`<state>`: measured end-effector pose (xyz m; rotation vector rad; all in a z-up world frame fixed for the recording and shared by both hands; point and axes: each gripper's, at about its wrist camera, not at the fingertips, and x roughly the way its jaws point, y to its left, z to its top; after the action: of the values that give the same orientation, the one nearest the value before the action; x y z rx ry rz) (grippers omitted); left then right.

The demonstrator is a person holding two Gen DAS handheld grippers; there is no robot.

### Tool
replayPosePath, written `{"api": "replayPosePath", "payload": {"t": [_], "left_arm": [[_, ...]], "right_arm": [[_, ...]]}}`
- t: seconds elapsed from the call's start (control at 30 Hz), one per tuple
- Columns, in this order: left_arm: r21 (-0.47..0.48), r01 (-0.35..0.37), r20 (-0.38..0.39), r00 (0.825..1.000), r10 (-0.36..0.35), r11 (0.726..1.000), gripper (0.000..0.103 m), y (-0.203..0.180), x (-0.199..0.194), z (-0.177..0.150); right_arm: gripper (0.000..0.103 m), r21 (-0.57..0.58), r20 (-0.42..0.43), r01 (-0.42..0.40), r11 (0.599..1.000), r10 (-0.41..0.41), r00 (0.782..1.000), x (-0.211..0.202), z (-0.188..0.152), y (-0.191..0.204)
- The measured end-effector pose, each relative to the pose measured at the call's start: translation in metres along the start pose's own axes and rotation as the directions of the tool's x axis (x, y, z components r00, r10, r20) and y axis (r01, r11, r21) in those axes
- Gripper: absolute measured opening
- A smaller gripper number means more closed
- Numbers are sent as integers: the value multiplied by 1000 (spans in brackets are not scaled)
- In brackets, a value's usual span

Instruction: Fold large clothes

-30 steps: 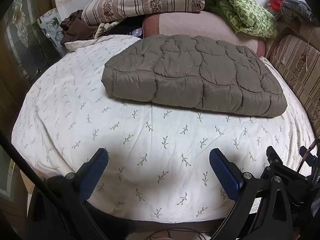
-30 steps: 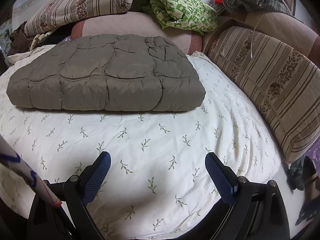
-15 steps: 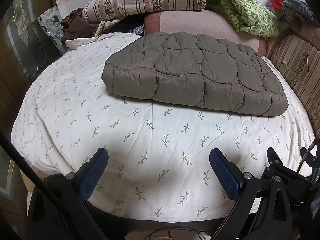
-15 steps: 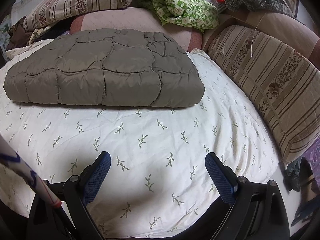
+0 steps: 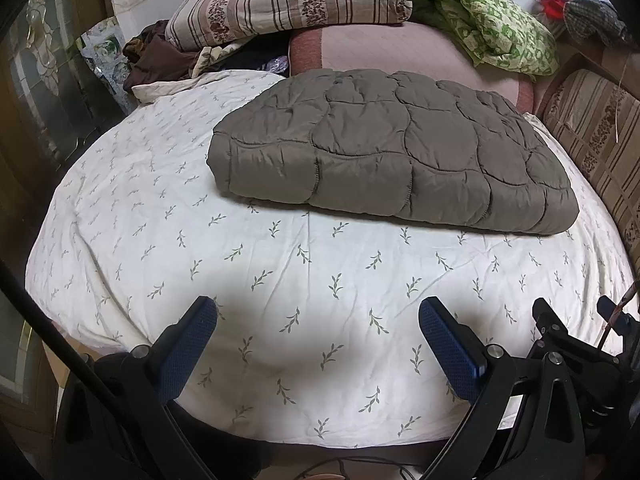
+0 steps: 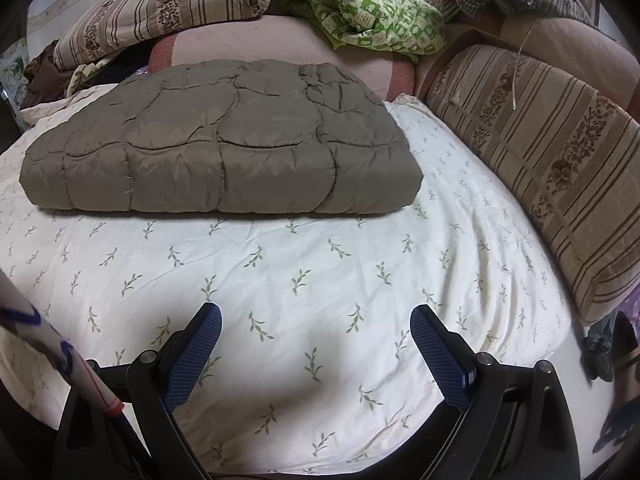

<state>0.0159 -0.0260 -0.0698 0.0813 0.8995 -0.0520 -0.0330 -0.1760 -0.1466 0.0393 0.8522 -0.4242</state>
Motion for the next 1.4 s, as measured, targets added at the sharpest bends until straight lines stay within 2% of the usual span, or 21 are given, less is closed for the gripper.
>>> {"api": "replayPosePath", "payload": {"t": [0.3, 0.6, 0.83, 1.0, 1.4], "left_arm": [[-2, -7, 13, 1000, 7, 1000, 101, 4, -1, 3], [2, -63, 58, 996, 63, 998, 101, 19, -6, 9], [33, -65, 69, 996, 62, 997, 101, 13, -11, 4], [40, -73, 110, 992, 68, 997, 101, 11, -25, 5], [36, -81, 156, 985, 75, 996, 101, 12, -51, 11]], "right_arm": [[98, -6, -12, -99, 995, 99, 995, -3, 2, 1], [98, -2, 7, -87, 996, 87, 996, -16, 11, -21], [98, 8, 20, -72, 997, 72, 997, -34, 13, -36], [98, 11, 32, -58, 998, 58, 998, -42, 14, -43], [98, 19, 77, -83, 996, 81, 994, -70, 20, -49]]}}
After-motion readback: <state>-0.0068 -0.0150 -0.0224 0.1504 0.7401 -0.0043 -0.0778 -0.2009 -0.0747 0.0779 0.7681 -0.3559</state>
